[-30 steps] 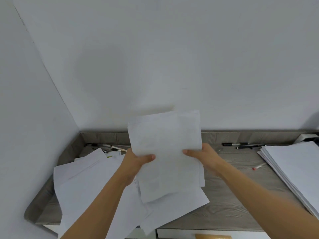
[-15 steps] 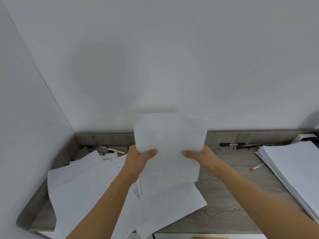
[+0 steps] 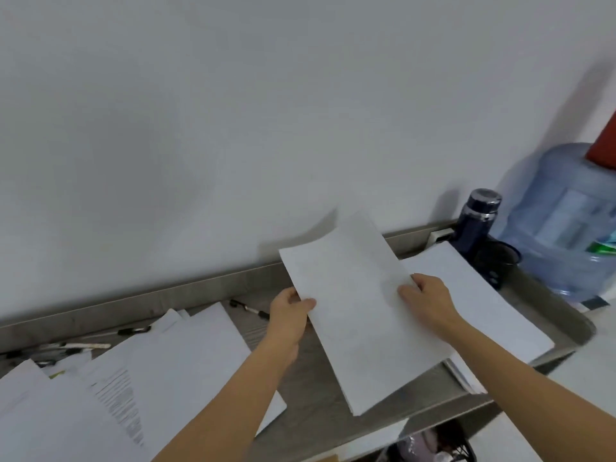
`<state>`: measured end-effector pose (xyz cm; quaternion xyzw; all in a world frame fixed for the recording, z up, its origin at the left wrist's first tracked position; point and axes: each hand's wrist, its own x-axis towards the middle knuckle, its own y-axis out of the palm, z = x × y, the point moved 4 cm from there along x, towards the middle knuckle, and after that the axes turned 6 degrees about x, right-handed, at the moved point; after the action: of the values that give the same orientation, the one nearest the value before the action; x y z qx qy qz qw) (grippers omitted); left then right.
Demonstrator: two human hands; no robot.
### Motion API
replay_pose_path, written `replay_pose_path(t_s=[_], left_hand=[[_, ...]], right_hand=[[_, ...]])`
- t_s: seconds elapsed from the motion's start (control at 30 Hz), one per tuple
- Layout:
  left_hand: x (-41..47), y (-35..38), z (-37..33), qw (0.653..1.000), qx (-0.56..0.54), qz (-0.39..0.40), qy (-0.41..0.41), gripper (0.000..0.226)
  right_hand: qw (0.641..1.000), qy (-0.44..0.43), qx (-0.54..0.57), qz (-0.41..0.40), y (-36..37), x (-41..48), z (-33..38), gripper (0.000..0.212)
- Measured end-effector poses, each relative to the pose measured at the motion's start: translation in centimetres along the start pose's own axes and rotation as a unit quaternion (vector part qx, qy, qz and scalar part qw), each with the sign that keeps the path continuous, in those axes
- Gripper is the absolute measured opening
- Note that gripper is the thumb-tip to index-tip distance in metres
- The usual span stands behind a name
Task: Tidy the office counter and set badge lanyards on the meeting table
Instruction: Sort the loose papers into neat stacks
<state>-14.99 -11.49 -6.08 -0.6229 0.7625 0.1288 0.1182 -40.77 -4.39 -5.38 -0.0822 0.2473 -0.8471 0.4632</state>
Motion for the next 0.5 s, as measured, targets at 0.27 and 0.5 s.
replay_pose_path(t_s=[0.27, 0.5], left_hand=[[-0.5, 15.8, 3.1, 0.989, 0.056, 0.136, -0.023, 0.044], [-0.9, 24.8, 6.3, 0.957, 0.208, 0.201, -0.004, 0.031]], right_hand=[[0.991, 0.053, -0.104, -0.063, -12.9, 4.8, -7.5, 0.009], [0.982, 0.052, -0.174, -0.051, -18.2, 7.5, -13.1, 0.037]])
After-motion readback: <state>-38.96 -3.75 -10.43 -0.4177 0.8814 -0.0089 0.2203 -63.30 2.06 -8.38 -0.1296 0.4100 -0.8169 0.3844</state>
